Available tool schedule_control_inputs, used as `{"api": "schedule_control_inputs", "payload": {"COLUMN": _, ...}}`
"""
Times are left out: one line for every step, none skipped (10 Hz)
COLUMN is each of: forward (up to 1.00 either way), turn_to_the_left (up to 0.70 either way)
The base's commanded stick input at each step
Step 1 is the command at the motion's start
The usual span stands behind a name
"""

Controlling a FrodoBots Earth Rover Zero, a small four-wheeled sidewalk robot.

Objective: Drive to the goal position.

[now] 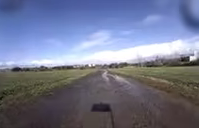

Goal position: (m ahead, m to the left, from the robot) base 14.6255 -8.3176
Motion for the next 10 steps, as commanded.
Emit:
{"api": "schedule_control_inputs", "payload": {"forward": 0.7, "turn_to_the_left": 0.0}}
{"api": "schedule_control_inputs", "payload": {"forward": 0.7, "turn_to_the_left": 0.0}}
{"api": "schedule_control_inputs", "payload": {"forward": 0.7, "turn_to_the_left": 0.0}}
{"api": "schedule_control_inputs", "payload": {"forward": 0.7, "turn_to_the_left": 0.0}}
{"api": "schedule_control_inputs", "payload": {"forward": 0.7, "turn_to_the_left": 0.0}}
{"api": "schedule_control_inputs", "payload": {"forward": 0.7, "turn_to_the_left": 0.0}}
{"api": "schedule_control_inputs", "payload": {"forward": 0.7, "turn_to_the_left": -0.34}}
{"api": "schedule_control_inputs", "payload": {"forward": 0.7, "turn_to_the_left": -0.3}}
{"api": "schedule_control_inputs", "payload": {"forward": 0.7, "turn_to_the_left": -0.26}}
{"api": "schedule_control_inputs", "payload": {"forward": 0.7, "turn_to_the_left": 0.0}}
